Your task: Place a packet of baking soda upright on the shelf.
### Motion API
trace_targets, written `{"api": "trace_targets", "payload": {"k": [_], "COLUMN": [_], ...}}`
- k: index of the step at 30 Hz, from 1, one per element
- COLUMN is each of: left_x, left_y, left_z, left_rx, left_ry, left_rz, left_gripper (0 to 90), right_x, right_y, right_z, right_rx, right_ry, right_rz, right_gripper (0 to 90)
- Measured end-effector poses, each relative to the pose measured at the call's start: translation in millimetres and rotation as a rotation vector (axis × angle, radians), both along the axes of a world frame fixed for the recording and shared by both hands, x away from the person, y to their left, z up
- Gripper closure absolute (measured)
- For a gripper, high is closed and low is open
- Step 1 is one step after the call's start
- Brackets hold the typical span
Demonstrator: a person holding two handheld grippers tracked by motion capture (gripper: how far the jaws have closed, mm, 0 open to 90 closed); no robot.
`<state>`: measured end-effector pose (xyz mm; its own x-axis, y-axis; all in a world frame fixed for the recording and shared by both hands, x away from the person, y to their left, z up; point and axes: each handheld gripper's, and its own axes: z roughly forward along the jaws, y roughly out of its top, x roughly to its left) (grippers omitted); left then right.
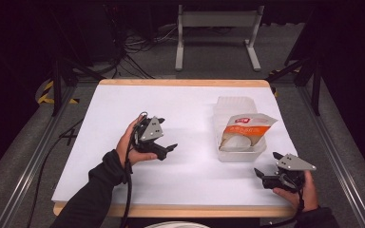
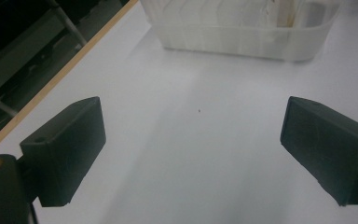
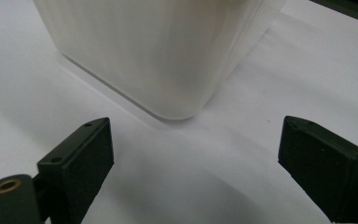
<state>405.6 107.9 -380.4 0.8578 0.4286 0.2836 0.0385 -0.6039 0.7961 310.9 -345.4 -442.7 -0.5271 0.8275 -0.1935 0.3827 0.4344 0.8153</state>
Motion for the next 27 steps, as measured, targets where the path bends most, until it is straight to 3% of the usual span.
{"api": "trace_targets", "payload": {"k": [9,15,17,23,27], "left_x": [-14.4,-22.3,-27.1,-36.4,-41.4], "left_y": [49.2,58.8,62.0,79.8,94.5], "left_z": [-7.3,-12.3,-16.4,-21.9,-30.3], "left_rx": [-0.003,0.024,0.054,0.043,0.061], "left_ry": [-0.024,-0.015,-0.025,-0.029,-0.025], "left_rz": [0.074,0.065,0.065,0.108,0.139], "left_gripper": [7.4,7.1,6.8,6.8,6.4], "right_x": [-1.1,-2.1,-3.7,-6.7,-6.6], "right_y": [0.1,1.4,3.2,8.5,9.8], "right_z": [4.2,5.9,7.3,9.1,7.9], "right_rx": [0.014,-0.004,-0.013,-0.036,-0.039], "right_ry": [-0.018,-0.034,-0.042,-0.058,-0.057], "right_rz": [-0.005,-0.007,-0.004,0.012,0.021], "right_gripper": [11.1,11.1,11.1,11.0,11.0]}}
